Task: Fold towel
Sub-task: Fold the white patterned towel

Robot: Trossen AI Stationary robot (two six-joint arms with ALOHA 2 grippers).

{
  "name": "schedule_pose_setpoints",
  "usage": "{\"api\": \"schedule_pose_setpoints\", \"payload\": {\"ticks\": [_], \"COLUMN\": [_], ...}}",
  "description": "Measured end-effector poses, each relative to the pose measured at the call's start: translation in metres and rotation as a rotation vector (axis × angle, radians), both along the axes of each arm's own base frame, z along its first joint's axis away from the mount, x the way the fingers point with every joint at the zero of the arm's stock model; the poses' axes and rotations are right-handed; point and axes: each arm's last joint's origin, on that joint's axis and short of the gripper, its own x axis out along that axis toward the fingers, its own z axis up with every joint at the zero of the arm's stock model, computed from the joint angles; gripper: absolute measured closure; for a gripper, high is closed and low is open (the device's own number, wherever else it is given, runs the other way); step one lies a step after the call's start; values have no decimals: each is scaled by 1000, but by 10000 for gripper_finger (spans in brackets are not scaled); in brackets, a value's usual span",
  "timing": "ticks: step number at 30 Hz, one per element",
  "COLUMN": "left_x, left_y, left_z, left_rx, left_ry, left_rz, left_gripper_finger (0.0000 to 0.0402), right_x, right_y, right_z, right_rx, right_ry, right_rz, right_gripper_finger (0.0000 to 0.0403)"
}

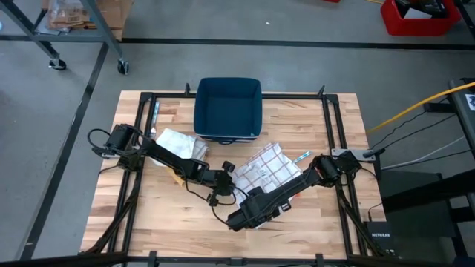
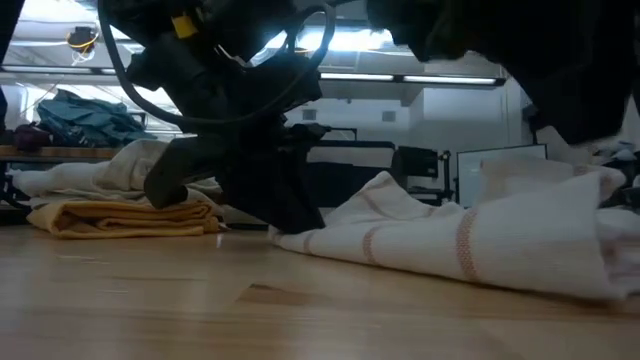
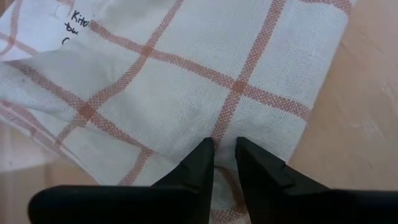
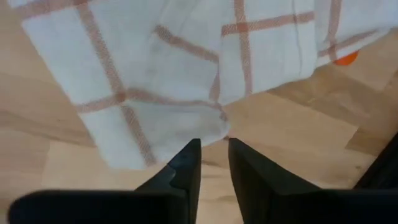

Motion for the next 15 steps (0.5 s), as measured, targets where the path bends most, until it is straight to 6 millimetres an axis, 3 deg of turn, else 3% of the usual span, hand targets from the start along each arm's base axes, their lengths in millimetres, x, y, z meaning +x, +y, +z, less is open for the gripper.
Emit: {"api": "schedule_pose_setpoints", "payload": {"ticks": [9, 15], "left_x": [0, -1], "left_y": [0, -2], "left_z": [0, 0], "left_rx": [-16, -21], "left_ry": [3, 5], "left_rz": [16, 19], "left_gripper_finger": [339, 339], "right_x": [25, 30], "right_y": [10, 12], "right_z": [17, -6], "right_rx": [37, 0], "right_ry": [-314, -283], "right_rz": [9, 17], "right_gripper_finger": [342, 343]}}
